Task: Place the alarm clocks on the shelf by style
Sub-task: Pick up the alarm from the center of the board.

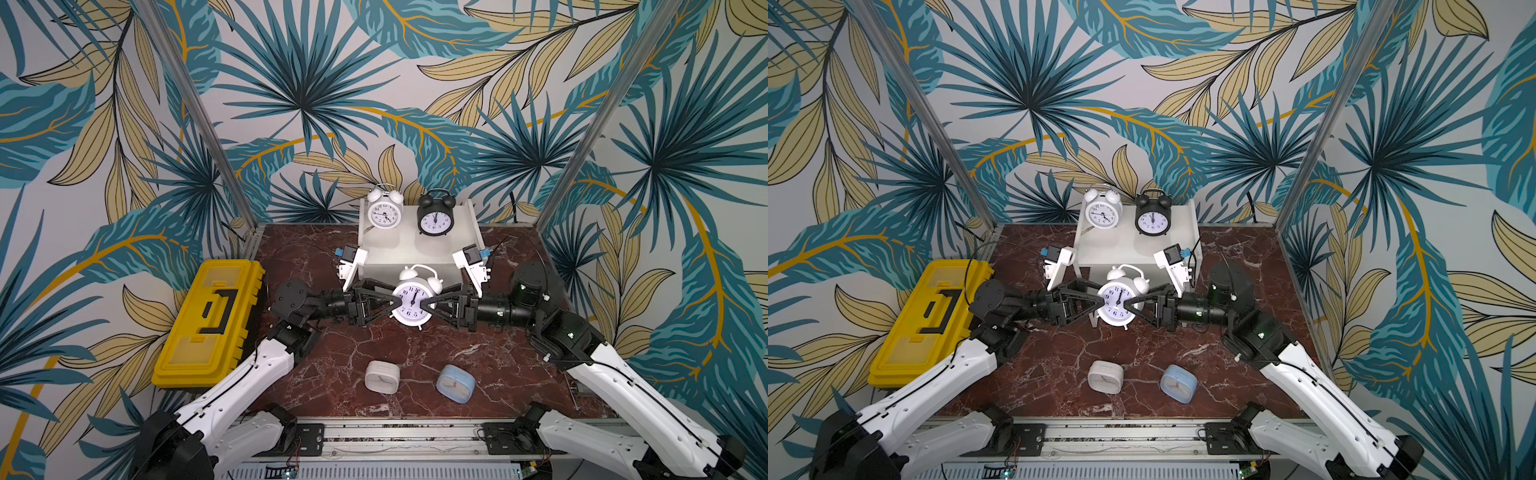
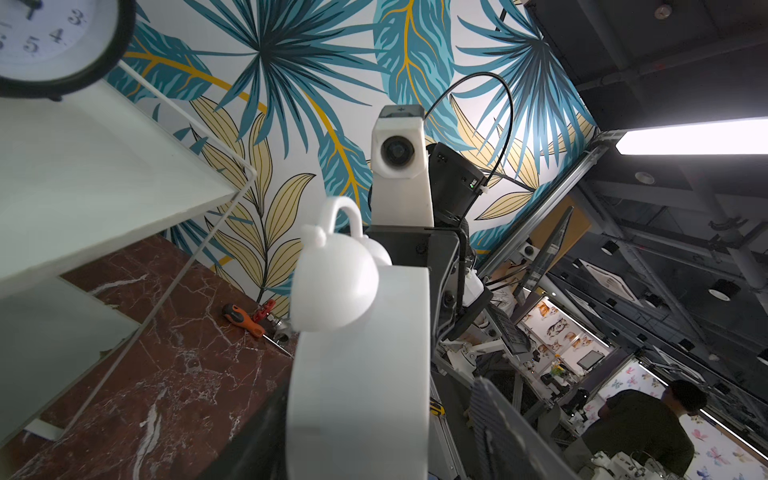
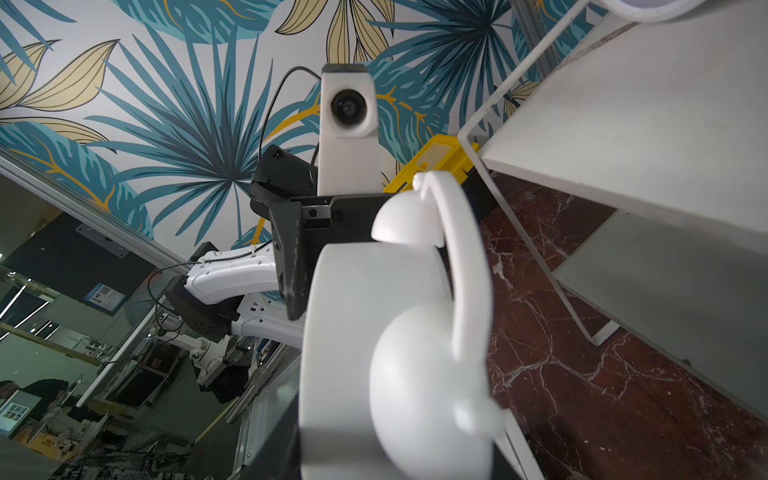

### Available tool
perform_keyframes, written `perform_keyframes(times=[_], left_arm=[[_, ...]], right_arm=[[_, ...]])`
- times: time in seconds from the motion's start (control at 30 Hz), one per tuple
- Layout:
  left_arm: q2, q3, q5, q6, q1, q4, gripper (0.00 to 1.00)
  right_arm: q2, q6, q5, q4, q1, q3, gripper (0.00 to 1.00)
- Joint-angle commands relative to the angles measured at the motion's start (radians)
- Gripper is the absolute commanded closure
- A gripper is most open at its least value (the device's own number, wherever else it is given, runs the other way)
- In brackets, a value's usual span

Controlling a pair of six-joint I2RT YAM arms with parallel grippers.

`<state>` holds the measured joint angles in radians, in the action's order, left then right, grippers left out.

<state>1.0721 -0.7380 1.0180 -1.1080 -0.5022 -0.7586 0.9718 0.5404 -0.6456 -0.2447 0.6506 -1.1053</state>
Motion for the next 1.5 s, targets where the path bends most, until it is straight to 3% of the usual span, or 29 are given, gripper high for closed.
perform_keyframes(times=[0.0,0.33,0.57,0.63,0.73,0.8,0.87,1.07,1.1,1.17,1.23,1.3,1.37,1.47], left_arm=[[0.021,0.001,0.028,-0.067,0.005,-0.114,0.32],[0.049,0.009,0.07,-0.108,0.004,-0.173,0.48],[0.046,0.0,0.085,-0.087,0.005,-0.157,0.74],[0.041,-0.004,0.065,-0.064,0.008,-0.141,0.78],[0.027,-0.001,0.005,-0.039,0.013,-0.139,0.83],[0.023,0.002,-0.036,-0.031,0.016,-0.145,0.85],[0.021,0.004,-0.065,-0.029,0.016,-0.15,0.85],[0.031,0.016,-0.086,-0.058,0.015,-0.197,0.86],[0.032,0.015,-0.082,-0.061,0.016,-0.196,0.85],[0.029,0.017,-0.075,-0.065,0.016,-0.198,0.72],[0.022,0.019,-0.064,-0.06,0.016,-0.175,0.33],[0.014,0.021,-0.028,-0.047,0.016,-0.141,0.14],[0.014,0.023,0.017,-0.048,0.017,-0.138,0.09],[0.015,0.011,0.072,-0.058,0.017,-0.121,0.11]], right_arm=[[0.0,-0.031,-0.022,-0.009,0.004,-0.02,0.78],[0.002,-0.034,-0.015,-0.001,0.004,-0.023,0.78],[0.013,-0.048,-0.013,-0.029,0.003,-0.048,0.76],[0.014,-0.049,-0.007,-0.041,0.004,-0.057,0.69],[0.009,-0.041,0.009,-0.05,0.004,-0.051,0.44],[-0.001,-0.01,0.001,-0.014,0.004,-0.02,0.41],[-0.015,0.036,-0.003,0.071,0.004,0.025,0.43],[-0.03,0.063,0.031,0.116,0.003,0.053,0.67],[-0.031,0.053,0.039,0.104,0.004,0.045,0.71],[-0.029,0.036,0.045,0.092,0.004,0.03,0.74],[-0.025,0.012,0.038,0.067,0.004,0.008,0.76],[-0.017,-0.02,0.025,0.036,0.003,-0.024,0.78],[-0.006,-0.059,0.012,-0.048,0.003,-0.06,0.78],[0.023,-0.098,-0.032,-0.119,0.002,-0.117,0.78]])
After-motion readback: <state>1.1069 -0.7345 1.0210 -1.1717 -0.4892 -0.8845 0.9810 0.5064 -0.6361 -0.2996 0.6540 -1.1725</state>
